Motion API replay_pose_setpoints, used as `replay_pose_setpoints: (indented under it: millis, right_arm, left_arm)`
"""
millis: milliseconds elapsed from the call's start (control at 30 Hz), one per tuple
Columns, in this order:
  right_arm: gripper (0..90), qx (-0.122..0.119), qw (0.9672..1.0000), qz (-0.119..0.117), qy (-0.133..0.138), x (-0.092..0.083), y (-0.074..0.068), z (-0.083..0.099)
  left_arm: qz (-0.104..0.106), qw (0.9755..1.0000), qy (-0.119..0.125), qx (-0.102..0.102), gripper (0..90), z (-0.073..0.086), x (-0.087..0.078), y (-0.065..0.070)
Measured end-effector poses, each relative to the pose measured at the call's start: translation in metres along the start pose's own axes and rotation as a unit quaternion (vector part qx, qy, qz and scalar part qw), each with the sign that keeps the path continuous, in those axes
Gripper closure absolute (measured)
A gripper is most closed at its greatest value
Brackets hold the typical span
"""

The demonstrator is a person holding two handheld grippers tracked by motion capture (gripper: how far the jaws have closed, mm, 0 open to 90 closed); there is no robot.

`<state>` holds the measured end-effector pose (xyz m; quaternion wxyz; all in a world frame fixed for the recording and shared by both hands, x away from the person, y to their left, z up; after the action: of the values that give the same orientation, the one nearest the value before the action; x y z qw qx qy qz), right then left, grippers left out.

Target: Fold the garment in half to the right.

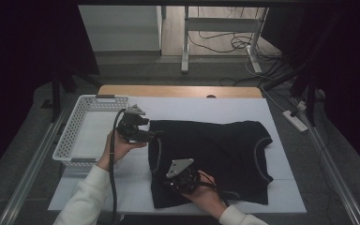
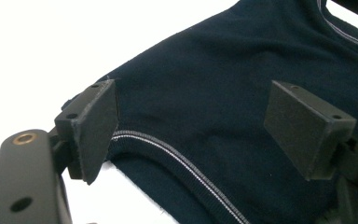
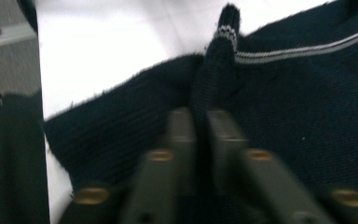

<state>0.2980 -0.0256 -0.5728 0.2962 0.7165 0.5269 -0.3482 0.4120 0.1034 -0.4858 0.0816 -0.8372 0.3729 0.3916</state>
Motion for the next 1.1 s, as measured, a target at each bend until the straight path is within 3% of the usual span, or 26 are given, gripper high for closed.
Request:
replay_pose_setpoints:
  millis: [100,233,333,400,467,500,533,600,667,833,967,1100]
  right_arm:
    - [86.5,-0.001,0.9999,-0.012,-0.003,-0.004,-0.005,0.001]
    - [86.7,-0.02,0.9997,-0.016,0.003,-0.027,-0.019,0.004]
    - [86.0,-0.032,0.9994,-0.01,-0.007,-0.03,-0.023,0.011]
    - [84.2,-0.026,0.9993,-0.022,-0.018,-0.024,-0.022,0.016]
    - [66.1,-0.008,0.9993,-0.034,-0.014,-0.019,-0.021,0.016]
    - [66.1,-0.008,0.9993,-0.034,-0.014,-0.019,-0.021,0.016]
    - [55.2,0.0,0.9993,-0.037,-0.007,-0.017,-0.02,0.013]
    - [35.0,0.007,0.9995,-0.017,0.024,-0.015,-0.021,0.0]
    - [28.4,0.012,0.9993,-0.01,0.035,-0.012,-0.022,-0.009]
    - [22.2,0.022,0.9992,-0.001,0.034,0.003,-0.024,-0.021]
    - [19.2,0.017,0.9998,0.001,0.006,0.019,-0.029,-0.022]
    - [16.4,0.031,0.9994,0.004,-0.018,0.028,-0.03,-0.018]
  left_arm:
    - [0.0,1.0,0.001,-0.002,18.7,0.0,-0.001,-0.001]
    - [-0.002,1.0,0.003,-0.005,18.7,0.001,-0.002,-0.003]
    - [-0.002,1.0,0.002,-0.007,18.7,0.002,-0.002,-0.004]
    - [-0.001,1.0,0.001,-0.008,18.7,0.002,-0.001,-0.004]
    - [-0.003,1.0,0.001,-0.005,18.5,0.002,-0.001,-0.002]
    - [-0.003,1.0,0.001,-0.005,18.5,0.002,-0.001,-0.002]
    - [-0.003,1.0,0.001,-0.004,18.5,0.002,-0.001,-0.002]
    - [-0.003,1.0,0.003,-0.006,18.5,0.001,-0.001,-0.002]
    - [-0.003,1.0,0.001,-0.006,18.5,0.002,0.001,-0.003]
    - [-0.004,1.0,-0.001,-0.005,18.3,0.003,0.001,-0.003]
    - [-0.004,1.0,0.0,-0.005,18.4,0.002,0.0,-0.003]
    - [-0.005,1.0,-0.001,-0.005,18.3,0.003,0.001,-0.004]
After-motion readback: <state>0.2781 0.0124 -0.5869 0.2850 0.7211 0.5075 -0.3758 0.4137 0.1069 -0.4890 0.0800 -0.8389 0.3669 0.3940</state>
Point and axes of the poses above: each handheld gripper's, and its own axes: x roughly forward along the jaws, z roughly out of its underside, y roughly to its right, the point moved 8 cm from there along x, roughly forward along the jaws, and after that the axes turned 5 degrees about -y, right-handed, at the moved point
